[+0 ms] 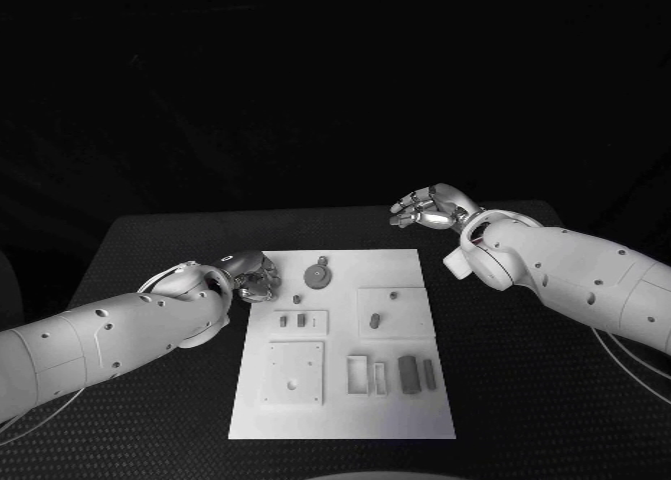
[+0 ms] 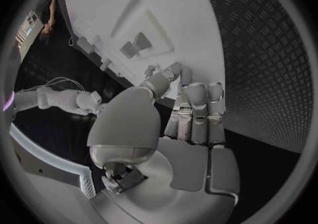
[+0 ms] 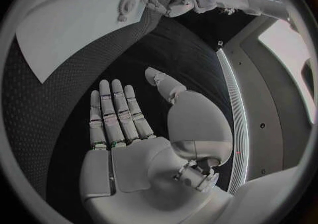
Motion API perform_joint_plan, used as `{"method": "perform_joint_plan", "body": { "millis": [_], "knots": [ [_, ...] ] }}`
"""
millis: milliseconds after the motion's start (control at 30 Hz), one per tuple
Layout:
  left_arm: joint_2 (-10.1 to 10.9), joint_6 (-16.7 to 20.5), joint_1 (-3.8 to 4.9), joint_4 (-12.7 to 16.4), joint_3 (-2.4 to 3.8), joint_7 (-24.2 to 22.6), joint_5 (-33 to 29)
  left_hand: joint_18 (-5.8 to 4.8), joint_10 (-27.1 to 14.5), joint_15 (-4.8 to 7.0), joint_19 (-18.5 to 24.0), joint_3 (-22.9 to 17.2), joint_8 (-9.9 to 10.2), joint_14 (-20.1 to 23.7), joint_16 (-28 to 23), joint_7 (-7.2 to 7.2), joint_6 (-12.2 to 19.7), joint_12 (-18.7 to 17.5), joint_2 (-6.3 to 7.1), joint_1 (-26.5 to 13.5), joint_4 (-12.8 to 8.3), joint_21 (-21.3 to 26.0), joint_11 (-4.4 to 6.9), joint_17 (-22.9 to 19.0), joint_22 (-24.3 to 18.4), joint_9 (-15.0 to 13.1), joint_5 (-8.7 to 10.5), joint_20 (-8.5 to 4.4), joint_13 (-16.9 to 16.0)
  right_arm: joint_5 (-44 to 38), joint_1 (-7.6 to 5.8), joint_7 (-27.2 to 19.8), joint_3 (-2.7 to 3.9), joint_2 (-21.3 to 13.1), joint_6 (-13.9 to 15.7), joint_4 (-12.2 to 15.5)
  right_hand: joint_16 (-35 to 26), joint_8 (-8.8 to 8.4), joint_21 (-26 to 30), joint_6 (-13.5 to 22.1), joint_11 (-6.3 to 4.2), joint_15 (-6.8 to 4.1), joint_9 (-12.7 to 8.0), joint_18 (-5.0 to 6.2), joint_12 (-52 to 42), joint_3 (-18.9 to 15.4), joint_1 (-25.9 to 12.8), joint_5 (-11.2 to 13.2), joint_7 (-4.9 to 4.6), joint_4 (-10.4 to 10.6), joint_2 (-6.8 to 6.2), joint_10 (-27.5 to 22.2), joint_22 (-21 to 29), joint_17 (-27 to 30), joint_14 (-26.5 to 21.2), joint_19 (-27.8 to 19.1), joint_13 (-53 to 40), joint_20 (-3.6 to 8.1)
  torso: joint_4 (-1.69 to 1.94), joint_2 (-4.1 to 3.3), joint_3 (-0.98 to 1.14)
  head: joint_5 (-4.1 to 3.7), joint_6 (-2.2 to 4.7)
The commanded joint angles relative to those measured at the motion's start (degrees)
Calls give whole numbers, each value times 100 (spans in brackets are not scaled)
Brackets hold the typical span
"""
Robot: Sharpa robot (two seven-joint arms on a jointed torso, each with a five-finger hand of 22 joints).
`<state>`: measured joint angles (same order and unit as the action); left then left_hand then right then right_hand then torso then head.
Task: Assemble the parts on the task board
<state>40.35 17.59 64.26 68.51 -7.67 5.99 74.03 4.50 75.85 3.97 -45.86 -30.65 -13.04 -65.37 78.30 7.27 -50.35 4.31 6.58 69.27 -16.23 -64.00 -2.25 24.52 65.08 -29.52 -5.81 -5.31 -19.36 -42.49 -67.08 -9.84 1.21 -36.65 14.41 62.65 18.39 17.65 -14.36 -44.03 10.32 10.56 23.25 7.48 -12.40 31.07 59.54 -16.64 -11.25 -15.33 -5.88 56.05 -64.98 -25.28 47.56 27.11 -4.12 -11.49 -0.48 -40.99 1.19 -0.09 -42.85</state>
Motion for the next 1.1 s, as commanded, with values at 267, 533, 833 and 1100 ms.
{"method": "perform_joint_plan", "body": {
  "millis": [267,533,833,1100],
  "knots": [
    [176,494,199,-188,51,-641,-3729,-84,-205,-90,183,-60,-205,257,-342,148,-155,-34,-65,-266,84,229,-107,-172,-57,-44,-98,-324,9,-2108,6,119,1,-309,-631,271,389,198,-32,-411,-238,-295,101,234,-276,294,332,266,55,-107,-20,585,29,-294,620,762,-72,28,1,3,10,-91,107],
    [388,195,410,34,50,-1273,-5238,-274,-260,-219,616,27,-335,697,-1357,133,-31,-30,-37,-698,155,810,-198,-627,-289,-30,-52,-188,-26,-3744,115,461,-12,-574,-758,751,714,226,-155,-571,-394,-601,172,514,-335,331,317,368,119,-101,-130,937,66,-695,1208,1511,-140,38,-11,8,9,-110,159],
    [535,42,539,357,50,-1541,-5880,-311,-429,-323,702,334,-437,783,-1886,142,67,-46,-51,-1043,127,1064,-277,-781,-361,3,-155,-113,-6,-5173,251,921,-235,-601,-449,1120,804,198,-258,-639,-430,-796,220,712,-144,553,417,705,175,-19,-402,1125,38,-996,1620,1990,-200,23,-7,45,8,-56,154],
    [492,44,543,451,49,-1615,-6035,-302,-458,-349,697,344,-464,773,-2018,156,80,-41,-66,-1054,115,1114,-291,-810,-373,14,-153,-86,2,-5804,285,1188,-421,-520,-306,1236,732,145,-295,-645,-375,-877,236,752,162,1037,593,1210,241,210,-747,1118,-21,-1179,1844,2183,-239,44,6,86,-20,-5,113]
  ]
}}
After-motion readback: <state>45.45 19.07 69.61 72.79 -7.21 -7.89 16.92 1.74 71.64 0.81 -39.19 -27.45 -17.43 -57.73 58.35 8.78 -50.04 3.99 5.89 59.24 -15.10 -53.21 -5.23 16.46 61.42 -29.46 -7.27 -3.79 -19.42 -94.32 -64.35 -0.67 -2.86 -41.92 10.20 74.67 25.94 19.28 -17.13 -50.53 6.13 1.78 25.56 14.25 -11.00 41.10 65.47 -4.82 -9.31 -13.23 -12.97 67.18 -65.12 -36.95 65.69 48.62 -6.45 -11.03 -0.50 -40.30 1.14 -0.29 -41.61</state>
